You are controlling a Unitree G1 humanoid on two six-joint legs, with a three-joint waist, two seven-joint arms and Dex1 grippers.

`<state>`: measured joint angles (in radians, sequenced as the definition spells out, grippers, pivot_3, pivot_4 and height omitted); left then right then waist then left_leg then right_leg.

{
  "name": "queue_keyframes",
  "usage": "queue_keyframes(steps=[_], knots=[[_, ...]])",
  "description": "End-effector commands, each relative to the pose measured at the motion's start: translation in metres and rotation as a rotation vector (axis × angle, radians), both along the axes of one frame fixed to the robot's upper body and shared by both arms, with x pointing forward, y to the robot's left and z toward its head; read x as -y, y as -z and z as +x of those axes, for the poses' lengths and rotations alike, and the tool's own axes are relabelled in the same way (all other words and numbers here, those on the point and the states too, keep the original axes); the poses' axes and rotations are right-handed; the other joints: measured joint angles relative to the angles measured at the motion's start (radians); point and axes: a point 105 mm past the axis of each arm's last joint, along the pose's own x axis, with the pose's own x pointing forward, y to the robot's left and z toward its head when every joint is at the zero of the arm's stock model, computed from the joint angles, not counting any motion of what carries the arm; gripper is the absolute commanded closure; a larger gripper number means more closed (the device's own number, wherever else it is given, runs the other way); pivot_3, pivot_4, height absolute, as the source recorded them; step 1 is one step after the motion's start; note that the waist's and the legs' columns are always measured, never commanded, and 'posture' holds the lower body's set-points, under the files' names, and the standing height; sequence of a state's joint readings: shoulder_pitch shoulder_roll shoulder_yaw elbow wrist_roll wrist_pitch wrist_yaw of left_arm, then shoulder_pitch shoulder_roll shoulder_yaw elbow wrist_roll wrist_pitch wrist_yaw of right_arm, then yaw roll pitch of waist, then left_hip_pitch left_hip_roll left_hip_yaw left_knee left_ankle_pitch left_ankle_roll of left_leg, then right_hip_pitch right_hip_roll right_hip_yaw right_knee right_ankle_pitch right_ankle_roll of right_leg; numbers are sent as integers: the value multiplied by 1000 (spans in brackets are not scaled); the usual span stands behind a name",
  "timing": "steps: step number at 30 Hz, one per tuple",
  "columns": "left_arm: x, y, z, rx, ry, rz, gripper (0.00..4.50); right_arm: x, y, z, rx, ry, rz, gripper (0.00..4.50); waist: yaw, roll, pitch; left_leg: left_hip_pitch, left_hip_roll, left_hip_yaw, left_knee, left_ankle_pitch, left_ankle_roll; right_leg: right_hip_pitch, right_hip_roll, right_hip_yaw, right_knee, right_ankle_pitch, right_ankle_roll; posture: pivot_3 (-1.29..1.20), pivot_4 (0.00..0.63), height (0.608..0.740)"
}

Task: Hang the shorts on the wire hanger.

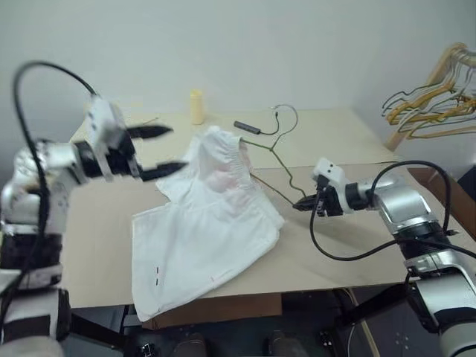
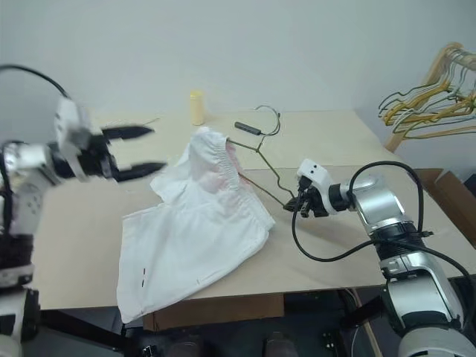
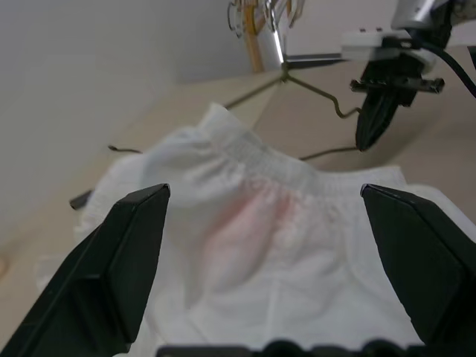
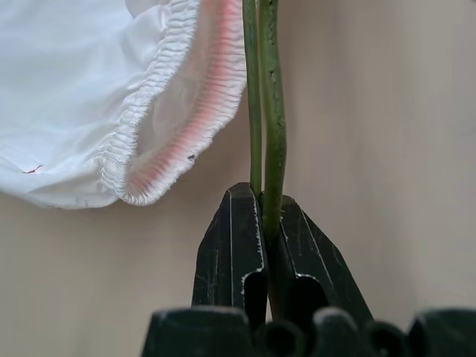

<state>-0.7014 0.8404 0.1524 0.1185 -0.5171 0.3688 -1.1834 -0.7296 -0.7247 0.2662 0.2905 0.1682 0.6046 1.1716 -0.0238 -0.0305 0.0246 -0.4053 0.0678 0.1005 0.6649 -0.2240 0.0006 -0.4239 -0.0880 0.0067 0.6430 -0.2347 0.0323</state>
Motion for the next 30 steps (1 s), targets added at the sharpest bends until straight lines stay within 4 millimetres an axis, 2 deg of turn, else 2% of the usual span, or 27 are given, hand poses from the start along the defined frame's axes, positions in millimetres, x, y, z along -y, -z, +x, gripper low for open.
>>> queue_keyframes(steps=[1, 5, 7, 16, 21, 25, 28, 30], knots=[[-14, -30, 5, 76, -5, -11, 26, -10, -25, 1, 135, -44, -27, 4500, -10, 0, 0, 0, 0, 0, 0, 0, 0, 0, 0, 0, 0, 0, 0, -16, 0, 740], [-18, -45, 21, 100, -4, 49, 26, -20, -36, -2, 188, -86, -65, 4500, -22, 0, 0, 0, 0, 0, 0, 0, 0, 0, 0, -1, 1, 0, 0, -14, 0, 740], [-14, -45, 24, 75, 51, 92, 26, -24, -40, -2, 197, -93, -77, 4500, -23, 0, 0, 0, 0, 0, 0, 0, 0, 0, 0, 0, 1, 0, 0, -14, 0, 740], [12, -18, 33, -5, 241, 392, 26, -41, -49, -7, 220, -166, -148, 4500, -23, 0, 0, -3, 0, 0, 2, 0, 0, -2, 0, 0, 2, 0, 0, -31, 0, 740], [20, -1, 39, -47, 271, 490, 26, -48, -52, -9, 241, -199, -186, 4500, -26, 0, 0, -4, 0, 0, 3, -1, 1, -4, 0, 0, 3, 0, 1, -46, 0, 740], [28, 7, 41, -72, 303, 505, 26, -54, -52, -12, 249, -229, -203, 4500, -26, 0, 0, -6, 0, 0, 4, -1, 1, -5, 0, 0, 4, 0, 1, -50, 0, 740], [31, 17, 42, -107, 317, 529, 668, -58, -50, -15, 247, -268, -226, 4500, -35, 0, 0, -10, 0, 0, 6, -1, 1, -10, 0, 1, 5, 0, 1, -68, 0, 740], [30, 27, 43, -131, 318, 555, 1263, -62, -50, -16, 242, -282, -226, 4500, -43, 0, 0, -14, 1, 0, 9, -1, 2, -12, 0, 1, 6, 0, 1, -70, 0, 740]])
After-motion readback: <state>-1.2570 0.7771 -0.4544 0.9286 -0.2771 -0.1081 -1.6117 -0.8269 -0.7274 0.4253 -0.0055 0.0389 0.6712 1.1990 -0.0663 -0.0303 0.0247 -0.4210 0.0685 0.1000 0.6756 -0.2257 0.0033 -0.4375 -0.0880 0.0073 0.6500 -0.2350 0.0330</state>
